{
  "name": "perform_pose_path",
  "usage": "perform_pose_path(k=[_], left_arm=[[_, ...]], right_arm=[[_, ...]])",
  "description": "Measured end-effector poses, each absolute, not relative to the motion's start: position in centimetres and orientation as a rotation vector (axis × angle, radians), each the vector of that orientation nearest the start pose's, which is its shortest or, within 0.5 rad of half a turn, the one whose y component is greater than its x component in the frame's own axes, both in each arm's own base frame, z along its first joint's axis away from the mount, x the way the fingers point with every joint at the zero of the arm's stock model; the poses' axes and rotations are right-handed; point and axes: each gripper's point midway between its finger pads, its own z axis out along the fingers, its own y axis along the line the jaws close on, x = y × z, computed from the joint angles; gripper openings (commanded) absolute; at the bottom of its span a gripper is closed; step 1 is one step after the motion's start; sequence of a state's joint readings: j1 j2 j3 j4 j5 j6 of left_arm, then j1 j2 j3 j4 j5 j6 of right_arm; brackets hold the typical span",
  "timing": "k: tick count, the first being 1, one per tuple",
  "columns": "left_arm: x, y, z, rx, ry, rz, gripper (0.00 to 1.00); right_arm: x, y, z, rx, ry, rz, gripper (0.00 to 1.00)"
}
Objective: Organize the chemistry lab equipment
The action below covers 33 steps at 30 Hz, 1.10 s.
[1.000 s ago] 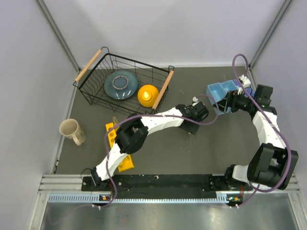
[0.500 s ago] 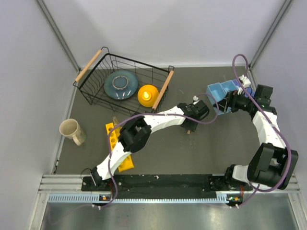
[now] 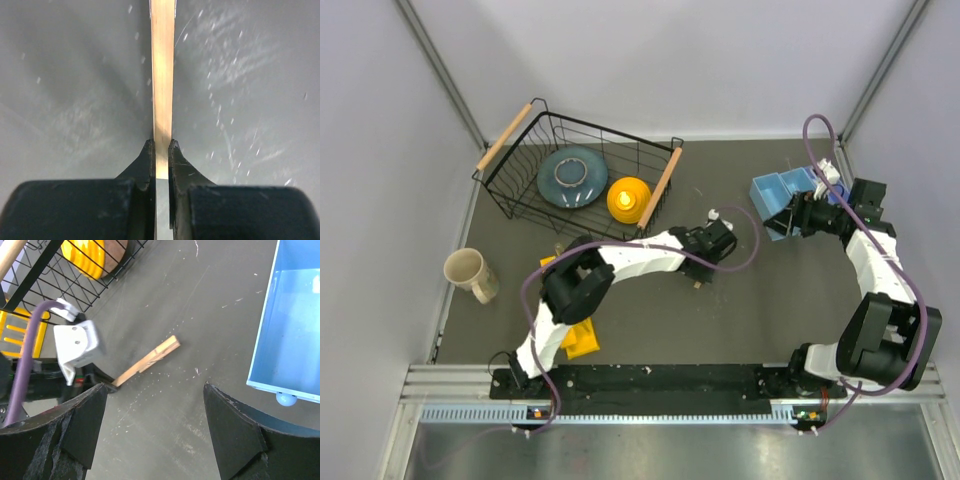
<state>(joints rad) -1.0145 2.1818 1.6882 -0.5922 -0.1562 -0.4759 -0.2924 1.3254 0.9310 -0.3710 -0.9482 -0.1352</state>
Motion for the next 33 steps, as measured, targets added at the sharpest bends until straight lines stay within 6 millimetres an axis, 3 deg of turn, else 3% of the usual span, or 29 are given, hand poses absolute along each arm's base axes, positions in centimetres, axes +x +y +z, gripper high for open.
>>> perform_pose_path(k=[5,10,14,17,22,27,33], left_arm=[[25.1,-39.9,4.8,0.65,2.542,-0.421,0.0],[23.5,-40.2,9.3,0.609,2.398,-0.689,0.0],[22.0,-41.1,12.2,0.581,2.282,-0.919,0.0],[20.9,-41.4,12.9,0.559,2.239,-1.04,0.0],[19.8,-41.7,13.2,0.498,2.211,-1.17,0.0],[20.0,-42.6,14.8,0.449,2.161,-1.252,0.0],[20.4,-42.9,15.5,0.379,2.15,-1.278,0.0]], right_arm=[[33.1,4.8,17.4,-0.289,2.078,0.87,0.78],[32.8,5.3,17.5,-0.305,2.063,0.923,0.78],[32.3,6.6,18.1,-0.305,2.027,1.072,0.76],[32.2,7.8,18.7,-0.263,1.986,1.252,0.75],[31.5,10.4,18.8,-0.252,2.0,1.389,0.73],[31.3,13.5,18.0,-0.229,2.076,1.35,0.64],[31.8,14.7,17.4,-0.071,2.145,1.25,0.63]])
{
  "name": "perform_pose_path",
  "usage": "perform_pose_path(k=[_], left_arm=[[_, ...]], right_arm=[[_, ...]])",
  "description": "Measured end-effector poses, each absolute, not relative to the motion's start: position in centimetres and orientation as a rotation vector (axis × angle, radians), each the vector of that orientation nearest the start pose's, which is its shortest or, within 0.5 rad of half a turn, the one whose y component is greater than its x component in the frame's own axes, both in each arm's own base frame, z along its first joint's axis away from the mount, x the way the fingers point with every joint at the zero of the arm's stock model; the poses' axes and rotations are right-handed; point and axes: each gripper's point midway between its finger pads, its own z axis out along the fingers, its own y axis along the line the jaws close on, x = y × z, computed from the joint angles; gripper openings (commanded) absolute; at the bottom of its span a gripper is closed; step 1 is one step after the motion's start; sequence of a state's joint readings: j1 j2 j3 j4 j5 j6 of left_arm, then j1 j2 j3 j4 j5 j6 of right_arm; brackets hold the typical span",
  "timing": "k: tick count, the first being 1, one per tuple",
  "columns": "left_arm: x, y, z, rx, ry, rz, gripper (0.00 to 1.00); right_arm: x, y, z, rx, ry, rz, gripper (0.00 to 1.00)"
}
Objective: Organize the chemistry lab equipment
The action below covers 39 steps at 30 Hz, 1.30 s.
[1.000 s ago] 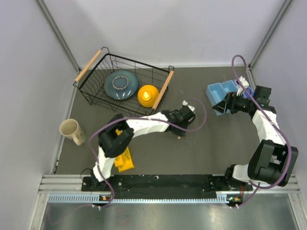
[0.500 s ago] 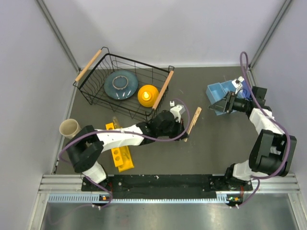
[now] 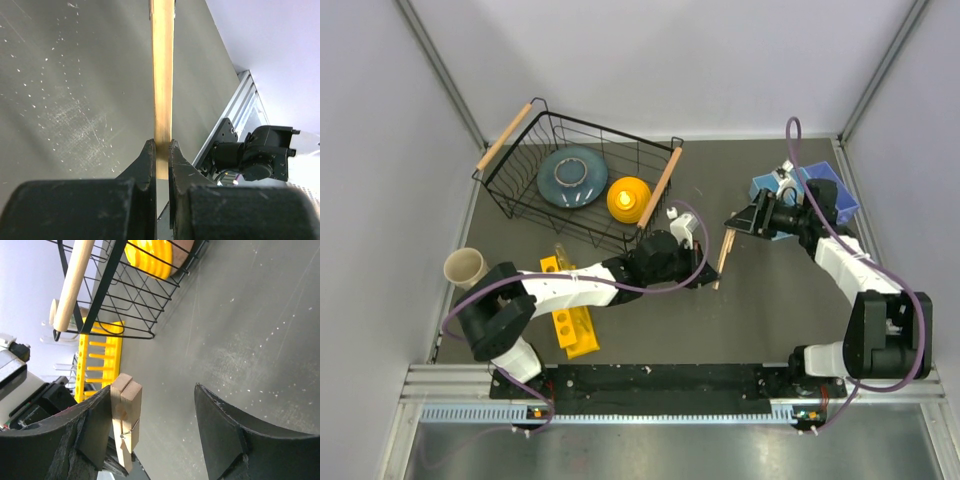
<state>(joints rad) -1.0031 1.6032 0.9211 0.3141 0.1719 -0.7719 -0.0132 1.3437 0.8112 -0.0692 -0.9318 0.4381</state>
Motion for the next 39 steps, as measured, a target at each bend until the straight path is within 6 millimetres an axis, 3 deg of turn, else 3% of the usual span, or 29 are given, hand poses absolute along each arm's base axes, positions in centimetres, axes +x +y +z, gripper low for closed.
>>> perform_pose_path(k=[3,8,15,20,22,23,24,27,28,33,39], left_arm=[[20.6,-43.0,15.7,0.346,2.147,-1.286,0.0],[21.1,-43.0,16.0,0.304,2.138,-1.284,0.0],[22.0,-42.5,15.4,0.25,2.154,-1.231,0.0],[22.4,-42.0,15.0,0.222,2.176,-1.192,0.0],[22.4,-42.0,14.9,0.22,2.183,-1.184,0.06],[22.4,-42.0,14.8,0.222,2.187,-1.183,0.13],[22.4,-42.0,14.9,0.222,2.186,-1.182,0.3],[22.5,-41.9,14.9,0.243,2.179,-1.173,0.59],[22.6,-41.8,14.9,0.246,2.177,-1.167,0.98],[22.8,-40.0,16.5,0.271,2.129,-1.095,0.99],[22.7,-35.3,22.0,0.27,1.987,-0.982,0.99]], right_arm=[[32.1,15.4,17.7,-0.046,2.14,1.258,0.61],[31.2,17.4,17.9,-0.084,2.15,1.315,0.47],[30.1,19.2,17.0,-0.122,2.196,1.376,0.4],[29.7,19.8,16.7,-0.157,2.206,1.386,0.1],[29.7,19.7,16.5,-0.154,2.22,1.383,0.06],[29.7,19.7,16.4,-0.158,2.226,1.381,0.06],[29.7,19.7,16.4,-0.164,2.227,1.378,0.05],[29.8,19.7,16.6,-0.189,2.228,1.362,0.05],[29.9,19.6,16.6,-0.195,2.228,1.352,0.05],[30.5,18.7,16.2,-0.231,2.237,1.228,0.05],[32.9,15.7,16.6,-0.23,2.23,1.008,0.07]])
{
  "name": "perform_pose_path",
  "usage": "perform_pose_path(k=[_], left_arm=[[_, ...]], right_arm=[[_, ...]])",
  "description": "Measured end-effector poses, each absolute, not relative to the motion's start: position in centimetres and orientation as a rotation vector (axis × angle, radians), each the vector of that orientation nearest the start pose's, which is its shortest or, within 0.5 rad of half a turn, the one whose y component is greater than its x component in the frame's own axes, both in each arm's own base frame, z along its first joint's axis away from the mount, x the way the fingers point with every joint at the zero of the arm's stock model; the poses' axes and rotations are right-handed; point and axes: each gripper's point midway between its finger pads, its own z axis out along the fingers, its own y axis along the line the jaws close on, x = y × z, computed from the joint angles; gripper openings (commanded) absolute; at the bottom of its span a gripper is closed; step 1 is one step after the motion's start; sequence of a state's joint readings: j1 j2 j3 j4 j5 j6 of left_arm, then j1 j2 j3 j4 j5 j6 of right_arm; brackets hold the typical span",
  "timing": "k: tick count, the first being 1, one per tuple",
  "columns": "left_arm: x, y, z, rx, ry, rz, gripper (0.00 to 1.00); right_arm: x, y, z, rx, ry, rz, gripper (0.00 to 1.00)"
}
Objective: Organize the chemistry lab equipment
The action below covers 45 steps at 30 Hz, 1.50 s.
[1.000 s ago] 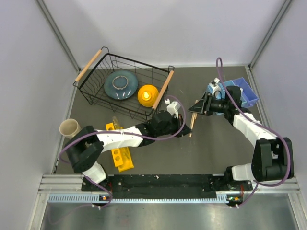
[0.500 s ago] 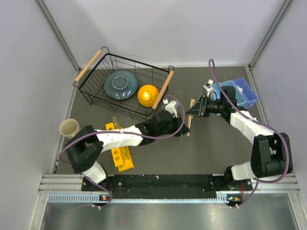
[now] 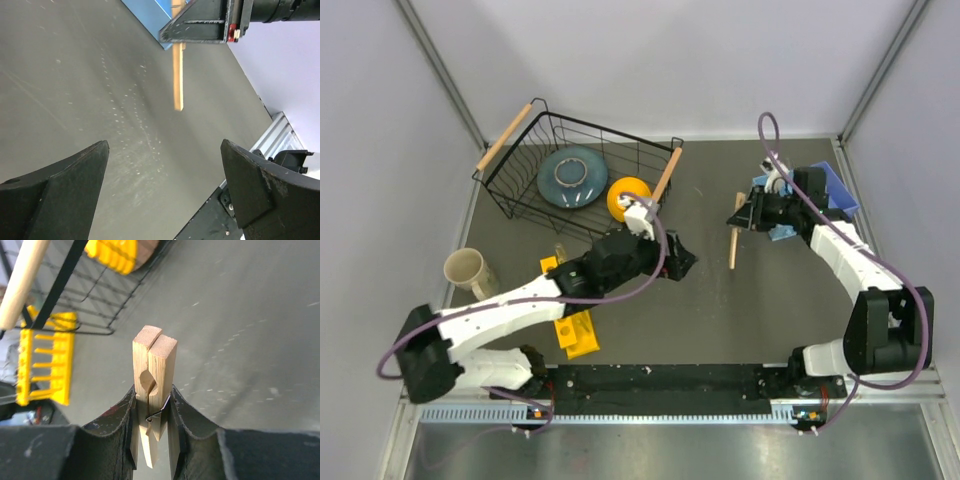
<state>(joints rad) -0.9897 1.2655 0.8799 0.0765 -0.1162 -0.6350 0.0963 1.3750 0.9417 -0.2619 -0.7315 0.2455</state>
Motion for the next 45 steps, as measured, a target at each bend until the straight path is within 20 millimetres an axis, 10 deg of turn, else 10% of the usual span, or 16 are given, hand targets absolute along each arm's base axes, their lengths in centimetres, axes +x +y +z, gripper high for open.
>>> perform_pose_path(k=[12,18,28,45], left_arm=[[18.8,-22.8,27.5,0.215,1.786,-0.836,0.99],[17.0,-18.4,27.1,0.147,1.733,-0.826,0.99],[16.5,-16.5,25.2,0.142,1.79,-0.757,0.99],[16.3,-15.9,24.4,0.148,1.821,-0.725,0.99]], right_arm=[[42.9,4.4,21.6,-0.371,2.278,0.238,0.11],[43.8,0.8,19.4,-0.479,2.424,-0.004,0.11],[42.7,-1.0,11.2,-0.565,2.714,-0.07,0.16],[43.9,-2.0,10.0,-0.523,2.755,-0.067,0.46]])
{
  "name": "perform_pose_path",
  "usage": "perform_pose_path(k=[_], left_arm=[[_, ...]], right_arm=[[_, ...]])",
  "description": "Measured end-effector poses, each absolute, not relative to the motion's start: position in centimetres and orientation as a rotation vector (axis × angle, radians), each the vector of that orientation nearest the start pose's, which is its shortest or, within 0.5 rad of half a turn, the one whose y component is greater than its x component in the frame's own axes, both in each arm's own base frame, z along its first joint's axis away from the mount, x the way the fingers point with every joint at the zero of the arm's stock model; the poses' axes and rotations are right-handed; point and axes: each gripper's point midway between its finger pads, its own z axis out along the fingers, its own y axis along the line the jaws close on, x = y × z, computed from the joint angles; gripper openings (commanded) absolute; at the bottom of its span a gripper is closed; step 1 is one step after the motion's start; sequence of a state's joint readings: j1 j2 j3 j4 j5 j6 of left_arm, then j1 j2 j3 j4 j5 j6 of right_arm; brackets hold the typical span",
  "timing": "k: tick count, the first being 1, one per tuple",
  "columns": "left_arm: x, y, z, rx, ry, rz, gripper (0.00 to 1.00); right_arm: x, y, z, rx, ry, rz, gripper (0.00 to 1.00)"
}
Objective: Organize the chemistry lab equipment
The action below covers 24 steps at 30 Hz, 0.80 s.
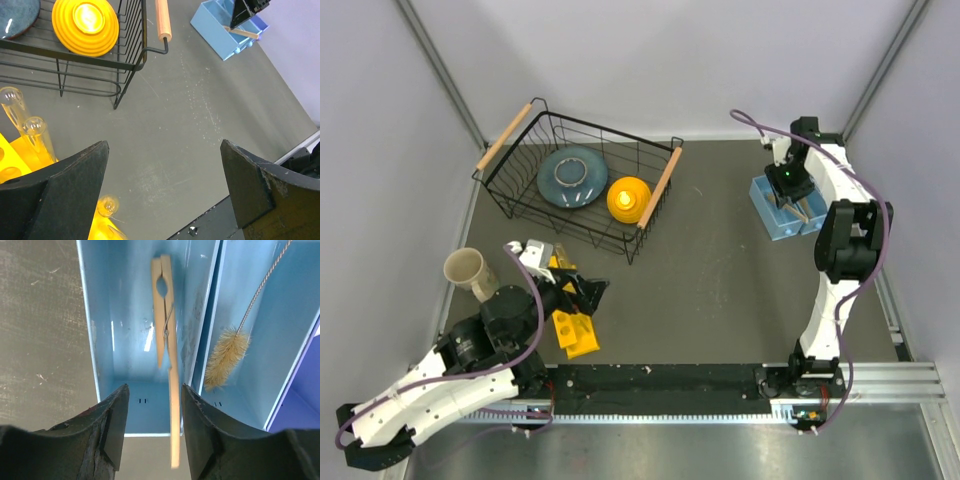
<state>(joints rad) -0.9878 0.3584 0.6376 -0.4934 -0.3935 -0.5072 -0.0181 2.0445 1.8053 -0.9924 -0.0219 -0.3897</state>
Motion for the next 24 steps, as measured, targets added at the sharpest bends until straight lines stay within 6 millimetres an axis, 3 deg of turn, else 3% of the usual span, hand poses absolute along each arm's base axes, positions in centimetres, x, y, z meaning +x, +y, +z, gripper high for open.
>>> perform_pose_path(k=[4,7,9,11,14,19,22,24], left_arm=[[16.3,-15.4,25.7,0.124,1.794,-0.731,0.99],[16.2,-14.5,27.6,0.087,1.764,-0.733,0.99],[16.3,-13.6,29.3,0.056,1.746,-0.718,0.99],[16.4,-12.9,31.0,0.035,1.74,-0.69,0.99],[17.1,-12.1,33.9,0.017,1.737,-0.621,0.99],[18.6,-11.3,37.6,0.023,1.74,-0.486,0.99],[19.8,-10.5,39.2,0.023,1.751,-0.403,0.99],[21.2,-9.6,39.9,-0.001,1.77,-0.341,0.99]], right_arm=[[44.2,-1.6,11.1,-0.512,2.734,-0.042,0.51],[44.0,-1.2,12.8,-0.499,2.7,-0.019,0.66],[43.7,-0.8,14.9,-0.498,2.651,0.003,0.82],[43.2,-0.3,17.8,-0.499,2.58,0.035,0.91],[41.7,1.0,24.0,-0.5,2.408,0.122,0.99],[37.2,0.5,35.6,-0.404,2.067,0.185,0.99],[34.7,-0.1,39.7,-0.33,1.92,0.177,0.99],[33.2,-0.1,41.0,-0.28,1.863,0.174,0.99]])
